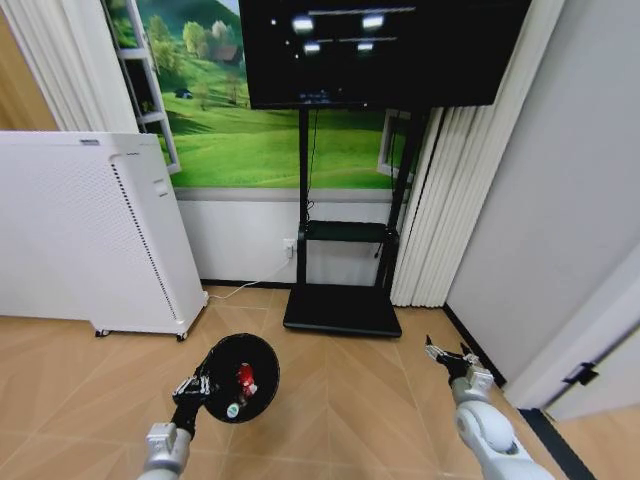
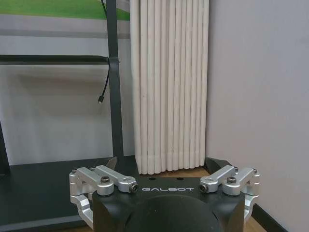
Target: Pick up the trash bin and place the garbage on the floor into it.
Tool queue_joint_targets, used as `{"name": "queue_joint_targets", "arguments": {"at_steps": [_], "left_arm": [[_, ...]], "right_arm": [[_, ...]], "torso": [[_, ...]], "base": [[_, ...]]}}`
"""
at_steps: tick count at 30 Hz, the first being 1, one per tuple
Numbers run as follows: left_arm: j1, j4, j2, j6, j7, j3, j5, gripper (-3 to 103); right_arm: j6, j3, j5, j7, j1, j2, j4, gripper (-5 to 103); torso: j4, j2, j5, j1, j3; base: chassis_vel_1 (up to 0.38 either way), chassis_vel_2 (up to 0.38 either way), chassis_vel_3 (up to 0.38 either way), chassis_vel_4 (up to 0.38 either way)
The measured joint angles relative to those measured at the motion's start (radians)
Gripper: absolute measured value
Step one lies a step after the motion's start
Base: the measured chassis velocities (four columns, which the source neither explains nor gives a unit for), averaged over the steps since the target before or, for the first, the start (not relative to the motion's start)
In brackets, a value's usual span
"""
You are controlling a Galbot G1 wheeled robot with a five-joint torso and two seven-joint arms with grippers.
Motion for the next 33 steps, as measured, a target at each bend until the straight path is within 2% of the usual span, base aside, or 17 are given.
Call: {"name": "queue_joint_targets", "arguments": {"at_steps": [13, 24, 25, 26, 28, 33], "left_arm": [[0.005, 0.0, -0.013, -0.007, 0.001, 0.003, 0.01, 7], [0.005, -0.003, -0.011, -0.007, 0.002, 0.002, 0.009, 7], [0.005, -0.004, -0.011, -0.008, 0.001, 0.002, 0.009, 7], [0.006, -0.004, -0.011, -0.009, 0.001, 0.002, 0.009, 7], [0.006, -0.003, -0.011, -0.01, 0.001, 0.003, 0.009, 7], [0.01, 0.022, -0.013, -0.021, -0.021, 0.022, 0.015, 7]], "right_arm": [[0.0, 0.0, 0.0, 0.0, 0.0, 0.0, 0.0, 100], [0.0, 0.0, 0.0, 0.0, 0.0, 0.0, 0.0, 100], [0.0, 0.0, 0.0, 0.0, 0.0, 0.0, 0.0, 100], [0.0, 0.0, 0.0, 0.0, 0.0, 0.0, 0.0, 100], [0.0, 0.0, 0.0, 0.0, 0.0, 0.0, 0.0, 100], [0.0, 0.0, 0.0, 0.0, 0.0, 0.0, 0.0, 100]], "torso": [[0.0002, 0.0, -0.0002, 0.001, 0.0], [0.0002, 0.0, -0.0004, 0.0, 0.0], [0.0003, 0.0, 0.0005, 0.0, 0.0], [0.0001, 0.0, -0.0007, 0.001, 0.0], [0.0002, 0.0, -0.0006, 0.0, 0.0], [0.0005, 0.0, -0.0005, 0.0, 0.0]], "base": [[0.03, 0.099, -0.03, -0.093], [0.223, 0.199, -0.24, -0.193], [0.289, 0.285, -0.285, -0.28], [0.299, 0.285, -0.282, -0.295], [0.288, 0.337, -0.282, -0.295], [0.282, 0.283, -0.279, -0.283]]}}
